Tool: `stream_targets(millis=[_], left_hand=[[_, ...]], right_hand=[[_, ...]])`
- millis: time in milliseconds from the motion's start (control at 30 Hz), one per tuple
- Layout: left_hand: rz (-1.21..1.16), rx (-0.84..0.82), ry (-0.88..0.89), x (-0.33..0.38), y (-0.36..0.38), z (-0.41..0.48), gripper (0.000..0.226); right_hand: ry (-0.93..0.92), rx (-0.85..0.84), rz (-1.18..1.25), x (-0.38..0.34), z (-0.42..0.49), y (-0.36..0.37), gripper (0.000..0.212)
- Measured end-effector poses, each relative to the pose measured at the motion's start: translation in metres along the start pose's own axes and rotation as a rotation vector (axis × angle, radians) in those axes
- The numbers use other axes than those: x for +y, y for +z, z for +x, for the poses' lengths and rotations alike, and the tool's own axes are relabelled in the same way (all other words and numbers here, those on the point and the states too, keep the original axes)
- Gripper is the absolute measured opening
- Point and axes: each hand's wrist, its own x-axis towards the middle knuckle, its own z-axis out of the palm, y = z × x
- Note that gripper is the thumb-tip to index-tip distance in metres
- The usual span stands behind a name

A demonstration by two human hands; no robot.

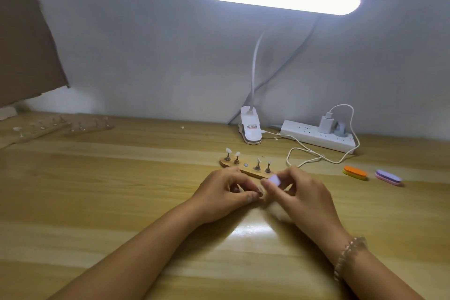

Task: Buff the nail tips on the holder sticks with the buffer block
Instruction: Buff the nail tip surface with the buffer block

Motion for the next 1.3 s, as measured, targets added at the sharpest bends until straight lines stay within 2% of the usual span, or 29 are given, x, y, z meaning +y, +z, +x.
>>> stream_targets(millis=[33,100,200,333,500,633,800,967,1033,1133,1300], left_hand=[[-0.019,-0.002,-0.002,0.0,0.0,0.0,0.008],[-0.036,-0.015,-0.007,0.0,0.0,0.0,0.009],[-0.031,-0.041,-0.023,-0.002,0.0,0.001,0.014],[-0.035,-0.048,-0.04,-0.002,0.0,0.002,0.017],[-0.023,-0.064,-0.039,-0.002,-0.001,0.001,0.022],[0.005,-0.054,-0.034,-0.002,-0.001,0.002,0.019],[0.003,-0.065,-0.031,-0.001,-0.002,0.002,0.02],[-0.044,-0.061,-0.046,0.004,-0.002,0.0,0.021],[-0.042,-0.075,-0.043,0.006,-0.003,-0.001,0.026],[-0.03,-0.08,-0.039,0.004,-0.002,0.0,0.027],[-0.034,-0.081,-0.022,0.002,-0.003,0.0,0.023]], right_hand=[[0.024,0.032,0.045,0.003,0.001,-0.001,0.026],[-0.05,0.046,0.07,0.0,-0.003,-0.001,0.03],[-0.238,-0.074,-0.005,-0.011,-0.011,0.005,0.032],[-0.177,-0.04,-0.059,-0.005,-0.004,0.002,0.031],[-0.321,-0.077,-0.114,-0.011,-0.011,0.003,0.035],[-0.173,-0.023,-0.085,-0.005,-0.004,0.001,0.029],[-0.297,-0.07,-0.124,-0.01,-0.011,0.004,0.035],[-0.067,0.068,0.046,0.002,-0.001,-0.001,0.02],[-0.115,0.085,0.052,0.0,-0.004,-0.001,0.024],[-0.272,-0.024,-0.061,-0.009,-0.011,0.003,0.036],[-0.216,0.02,-0.108,-0.008,-0.007,0.002,0.033]])
